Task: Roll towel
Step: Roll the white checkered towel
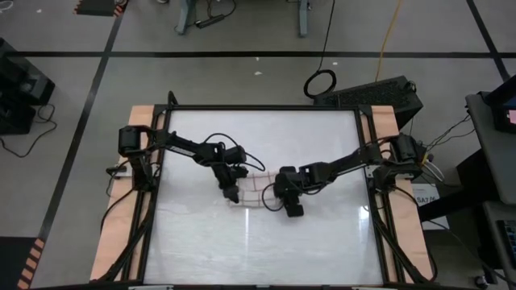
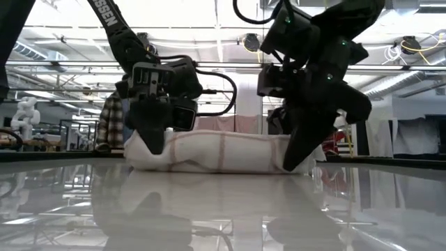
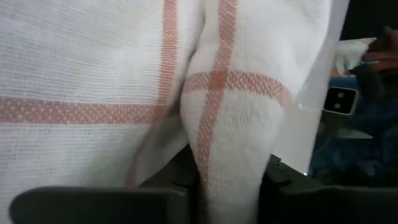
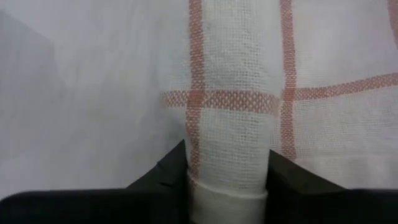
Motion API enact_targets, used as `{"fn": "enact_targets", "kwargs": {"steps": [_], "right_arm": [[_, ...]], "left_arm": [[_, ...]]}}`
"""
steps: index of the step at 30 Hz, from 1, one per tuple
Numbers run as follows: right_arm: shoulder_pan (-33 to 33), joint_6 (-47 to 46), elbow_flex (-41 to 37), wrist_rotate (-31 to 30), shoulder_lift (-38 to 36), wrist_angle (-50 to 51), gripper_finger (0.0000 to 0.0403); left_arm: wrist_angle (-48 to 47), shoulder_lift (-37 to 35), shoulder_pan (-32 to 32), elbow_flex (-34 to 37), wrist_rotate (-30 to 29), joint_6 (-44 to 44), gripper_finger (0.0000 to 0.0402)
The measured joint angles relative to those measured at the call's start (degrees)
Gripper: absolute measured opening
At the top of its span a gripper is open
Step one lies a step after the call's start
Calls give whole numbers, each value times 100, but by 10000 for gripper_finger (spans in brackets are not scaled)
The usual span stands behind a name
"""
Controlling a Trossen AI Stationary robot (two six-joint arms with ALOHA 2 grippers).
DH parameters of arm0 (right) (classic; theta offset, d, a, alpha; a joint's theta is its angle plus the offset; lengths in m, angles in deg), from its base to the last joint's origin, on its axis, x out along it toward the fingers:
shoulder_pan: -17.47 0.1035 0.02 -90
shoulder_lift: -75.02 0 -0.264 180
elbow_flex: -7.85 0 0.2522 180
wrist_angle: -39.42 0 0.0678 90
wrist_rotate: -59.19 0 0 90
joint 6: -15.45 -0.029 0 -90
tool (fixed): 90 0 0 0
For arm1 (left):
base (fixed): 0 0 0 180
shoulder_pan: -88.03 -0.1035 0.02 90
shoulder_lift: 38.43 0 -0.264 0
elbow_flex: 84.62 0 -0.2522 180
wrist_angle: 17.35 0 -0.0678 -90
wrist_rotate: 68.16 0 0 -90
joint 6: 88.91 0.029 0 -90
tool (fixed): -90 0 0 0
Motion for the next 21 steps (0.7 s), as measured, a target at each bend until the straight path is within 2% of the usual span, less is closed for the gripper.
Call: {"fn": "enact_targets", "kwargs": {"steps": [4, 12, 18, 21], "right_arm": [[-130, 1, 0, 443, 0, -18, 98], [-176, 75, 0, 872, 4, 9, 103], [-173, 36, 0, 938, 4, 9, 98], [-209, -27, -2, 1230, 13, -7, 97]], "left_arm": [[-89, -40, 33, -32, -151, -26, 128], [-769, -690, 38, -90, -206, 24, 228], [-1336, -1408, 52, -108, -250, 445, 242], [-1638, -1803, 68, -109, -237, 554, 242]]}}
